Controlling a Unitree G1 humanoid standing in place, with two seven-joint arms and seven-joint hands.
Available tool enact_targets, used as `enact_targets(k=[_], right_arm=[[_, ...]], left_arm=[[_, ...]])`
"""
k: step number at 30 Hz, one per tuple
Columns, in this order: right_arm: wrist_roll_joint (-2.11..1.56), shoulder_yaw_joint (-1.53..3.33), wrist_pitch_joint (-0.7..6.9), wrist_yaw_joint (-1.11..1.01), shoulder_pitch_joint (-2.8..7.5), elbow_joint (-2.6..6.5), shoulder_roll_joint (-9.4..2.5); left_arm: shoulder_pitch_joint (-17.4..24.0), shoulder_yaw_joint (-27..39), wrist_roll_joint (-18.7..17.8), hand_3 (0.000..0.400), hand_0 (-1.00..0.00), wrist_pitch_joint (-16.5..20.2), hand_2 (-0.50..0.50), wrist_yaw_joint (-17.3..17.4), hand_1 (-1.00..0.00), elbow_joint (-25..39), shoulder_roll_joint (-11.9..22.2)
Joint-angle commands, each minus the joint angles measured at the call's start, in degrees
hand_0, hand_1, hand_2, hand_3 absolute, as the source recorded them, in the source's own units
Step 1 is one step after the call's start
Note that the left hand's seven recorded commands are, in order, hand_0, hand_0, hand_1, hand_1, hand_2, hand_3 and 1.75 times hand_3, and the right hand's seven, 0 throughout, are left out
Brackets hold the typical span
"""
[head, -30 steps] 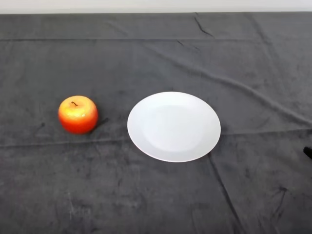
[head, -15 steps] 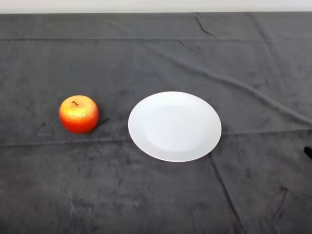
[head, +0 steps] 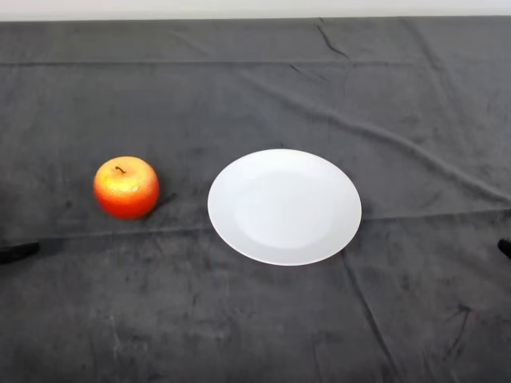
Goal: Move the apple to the plate
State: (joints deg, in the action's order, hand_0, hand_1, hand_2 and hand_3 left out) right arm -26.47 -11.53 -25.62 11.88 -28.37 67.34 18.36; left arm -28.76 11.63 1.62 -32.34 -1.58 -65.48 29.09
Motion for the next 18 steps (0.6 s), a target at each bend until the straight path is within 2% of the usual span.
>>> enact_targets(k=[1, 9, 18], right_arm=[[0.1, -0.77, 3.2, 0.22, 2.84, 2.43, -2.07], [0.11, -0.77, 3.21, 0.23, 2.85, 2.41, -2.08], [0.11, -0.78, 3.23, 0.23, 2.86, 2.39, -2.08]], left_arm=[[-3.6, -1.8, 1.4, 0.0, 0.0, -1.5, 0.0, 0.5, 0.0, 2.7, -0.7], [-4.6, -4.1, 3.0, 0.0, 0.0, -1.5, 0.0, 0.8, 0.0, 2.9, -2.6], [-7.3, -6.4, 4.6, 0.0, 0.0, 0.4, 0.0, 0.5, 0.0, 2.4, -4.8]])
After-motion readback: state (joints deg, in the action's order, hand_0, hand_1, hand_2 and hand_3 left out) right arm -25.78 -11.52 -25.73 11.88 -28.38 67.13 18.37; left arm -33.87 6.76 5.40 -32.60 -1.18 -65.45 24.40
